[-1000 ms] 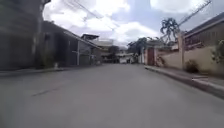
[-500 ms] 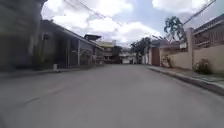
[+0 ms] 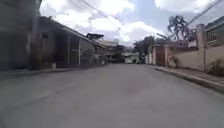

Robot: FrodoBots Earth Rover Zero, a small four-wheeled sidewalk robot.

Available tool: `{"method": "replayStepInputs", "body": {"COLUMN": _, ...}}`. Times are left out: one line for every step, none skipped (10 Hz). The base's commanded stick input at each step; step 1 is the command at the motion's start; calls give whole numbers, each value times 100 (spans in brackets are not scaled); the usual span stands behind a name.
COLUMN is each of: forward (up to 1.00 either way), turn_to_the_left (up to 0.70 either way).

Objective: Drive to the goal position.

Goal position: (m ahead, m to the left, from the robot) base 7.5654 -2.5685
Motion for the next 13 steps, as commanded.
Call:
{"method": "replayStepInputs", "body": {"forward": 100, "turn_to_the_left": 0}}
{"method": "replayStepInputs", "body": {"forward": 100, "turn_to_the_left": 0}}
{"method": "replayStepInputs", "body": {"forward": 100, "turn_to_the_left": 0}}
{"method": "replayStepInputs", "body": {"forward": 100, "turn_to_the_left": 0}}
{"method": "replayStepInputs", "body": {"forward": 100, "turn_to_the_left": 0}}
{"method": "replayStepInputs", "body": {"forward": 100, "turn_to_the_left": 0}}
{"method": "replayStepInputs", "body": {"forward": 100, "turn_to_the_left": 0}}
{"method": "replayStepInputs", "body": {"forward": 96, "turn_to_the_left": 0}}
{"method": "replayStepInputs", "body": {"forward": 81, "turn_to_the_left": 0}}
{"method": "replayStepInputs", "body": {"forward": 100, "turn_to_the_left": 0}}
{"method": "replayStepInputs", "body": {"forward": 100, "turn_to_the_left": 0}}
{"method": "replayStepInputs", "body": {"forward": 100, "turn_to_the_left": 0}}
{"method": "replayStepInputs", "body": {"forward": 100, "turn_to_the_left": -1}}
